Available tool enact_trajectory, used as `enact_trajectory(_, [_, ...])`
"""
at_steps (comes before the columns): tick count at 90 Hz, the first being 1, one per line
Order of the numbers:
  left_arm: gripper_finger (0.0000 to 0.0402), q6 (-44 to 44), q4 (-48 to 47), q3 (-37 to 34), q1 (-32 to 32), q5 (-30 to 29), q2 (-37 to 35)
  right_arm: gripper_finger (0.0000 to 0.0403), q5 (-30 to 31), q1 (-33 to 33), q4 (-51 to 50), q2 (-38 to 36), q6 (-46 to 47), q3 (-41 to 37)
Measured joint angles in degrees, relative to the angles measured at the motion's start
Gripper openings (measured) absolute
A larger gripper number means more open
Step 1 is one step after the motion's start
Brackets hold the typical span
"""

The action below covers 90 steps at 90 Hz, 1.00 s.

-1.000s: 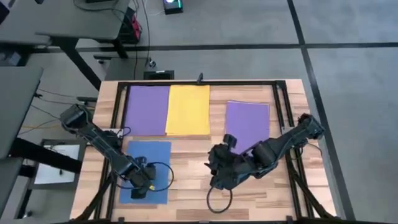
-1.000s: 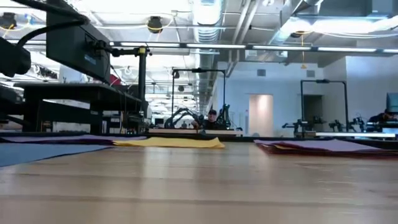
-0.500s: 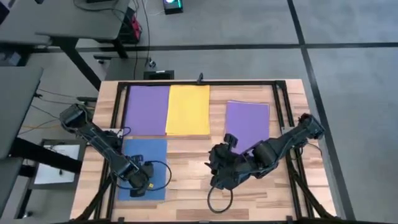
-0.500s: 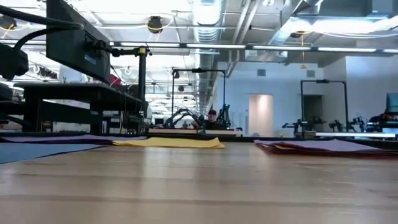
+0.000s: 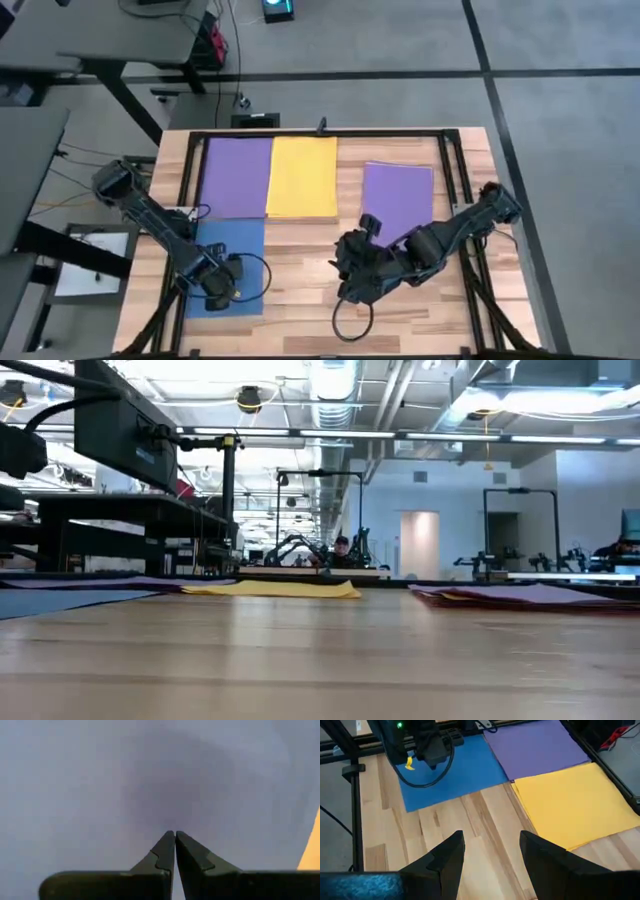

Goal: Organize paper
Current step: Move the blue paper to the middle left of the table

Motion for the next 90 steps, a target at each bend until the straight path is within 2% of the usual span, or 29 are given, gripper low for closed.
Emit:
enact_trajectory(28, [0.0000,4.0,7.0,-0.4,-0.5,-0.8,3.0,0.0182,0.0,0.0,-0.6,0.0,-0.1,0.0])
enact_trajectory(44, [0.0000,4.1,6.9,-0.3,-1.6,0.6,3.6,0.0182,0.0,0.2,-0.9,0.0,0.0,0.0])
enact_trajectory(60, [0.0000,3.7,6.2,-0.3,-3.0,4.6,3.7,0.0182,0.0,0.3,-1.0,0.0,0.0,0.0])
enact_trajectory(90, [0.0000,0.1,6.7,0.0,-1.8,2.7,3.7,0.0182,0.0,0.0,-1.3,0.0,-0.5,0.0])
